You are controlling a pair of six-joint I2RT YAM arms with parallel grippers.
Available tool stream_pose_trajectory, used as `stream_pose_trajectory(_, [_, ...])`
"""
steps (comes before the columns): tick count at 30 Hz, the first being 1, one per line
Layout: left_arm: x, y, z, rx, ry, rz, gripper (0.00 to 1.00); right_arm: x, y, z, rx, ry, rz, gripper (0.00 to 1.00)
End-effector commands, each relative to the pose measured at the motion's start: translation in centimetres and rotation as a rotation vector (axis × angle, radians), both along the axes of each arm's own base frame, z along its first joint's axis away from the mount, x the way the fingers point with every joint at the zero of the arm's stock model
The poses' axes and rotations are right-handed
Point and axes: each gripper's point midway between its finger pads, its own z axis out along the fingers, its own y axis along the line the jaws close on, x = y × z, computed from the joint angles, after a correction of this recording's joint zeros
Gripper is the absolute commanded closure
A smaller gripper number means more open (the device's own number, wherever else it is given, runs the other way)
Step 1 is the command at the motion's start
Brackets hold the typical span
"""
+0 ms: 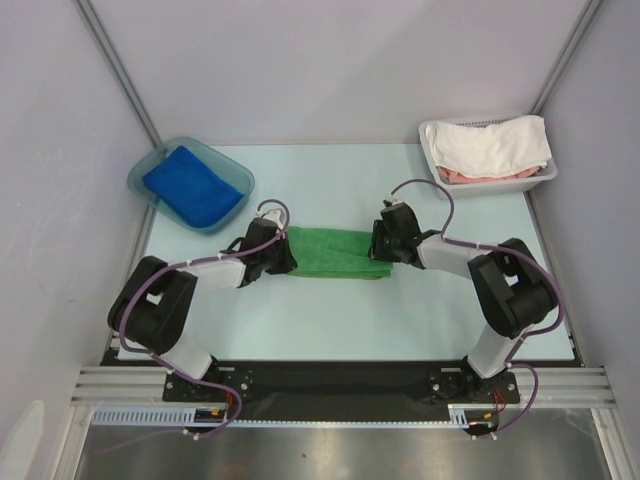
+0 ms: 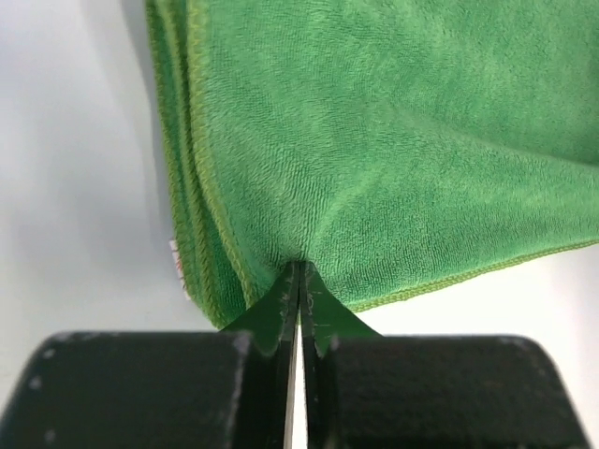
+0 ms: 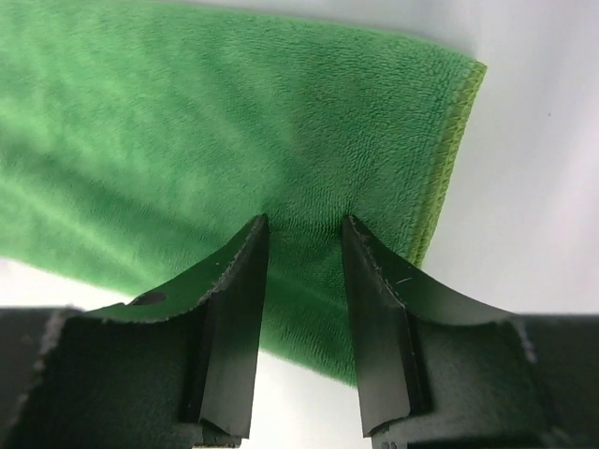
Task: Fold and stack the towels
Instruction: Fold the towel
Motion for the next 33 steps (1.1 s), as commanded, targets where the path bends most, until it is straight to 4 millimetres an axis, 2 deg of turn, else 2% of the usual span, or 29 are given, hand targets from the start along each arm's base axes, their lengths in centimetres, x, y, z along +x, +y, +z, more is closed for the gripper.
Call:
stream_pose_trajectory(1, [-1.0,1.8,-0.6,0.065,0.008,0.052,0.99,0.9,-0.6,-0.6,-0.044,0.003,-0.057,0.57])
stream_pose_trajectory(5, [-1.4,2.2,-0.6,0.074,0.004,0.059,1.0,1.0,-1.5,-1.4,-0.042,0.021,-0.084,0.56])
stream_pose_trajectory(8, [-1.4,2.1,-0.2,0.066,-0.004,0.054,1.0,1.3,-1.9,-0.8,-0.041,0.007,-0.093,0.55])
stream_pose_trajectory(14, [-0.7,0.8,2.6,0.02,-0.038,0.009,1.0,1.0,-2.5,3.8,-0.033,-0.078,-0.097,0.51])
stream_pose_trajectory(16, [-0.5,0.6,3.9,0.009,-0.055,0.007,1.0,0.7,-2.2,4.5,-0.034,-0.092,-0.081,0.51])
stream_pose_trajectory(20, [0.0,-1.3,6.6,-0.068,-0.093,-0.038,0.99,0.8,-2.0,5.1,-0.038,-0.112,-0.077,0.48])
stream_pose_trajectory(21, [0.7,-2.1,7.8,-0.091,-0.114,-0.048,0.96,1.0,-2.1,4.5,-0.051,-0.098,-0.08,0.47])
stream_pose_trajectory(22, [0.7,-3.0,8.4,-0.102,-0.124,-0.069,0.96,1.9,-2.1,5.1,-0.046,-0.107,-0.09,0.47])
stream_pose_trajectory(24, [1.1,-5.2,9.0,-0.124,-0.125,-0.116,0.94,2.8,-2.8,4.8,-0.07,-0.102,-0.114,0.46])
stream_pose_trajectory(27, [1.0,-7.0,7.9,-0.114,-0.09,-0.157,0.95,4.4,-3.4,4.2,-0.102,-0.093,-0.135,0.46])
stream_pose_trajectory(28, [0.9,-7.3,7.7,-0.113,-0.086,-0.165,0.95,4.7,-3.5,3.4,-0.119,-0.077,-0.136,0.46])
stream_pose_trajectory(33, [-0.4,-10.2,5.8,-0.129,-0.085,-0.248,0.94,5.8,-3.9,2.7,-0.135,-0.071,-0.153,0.47])
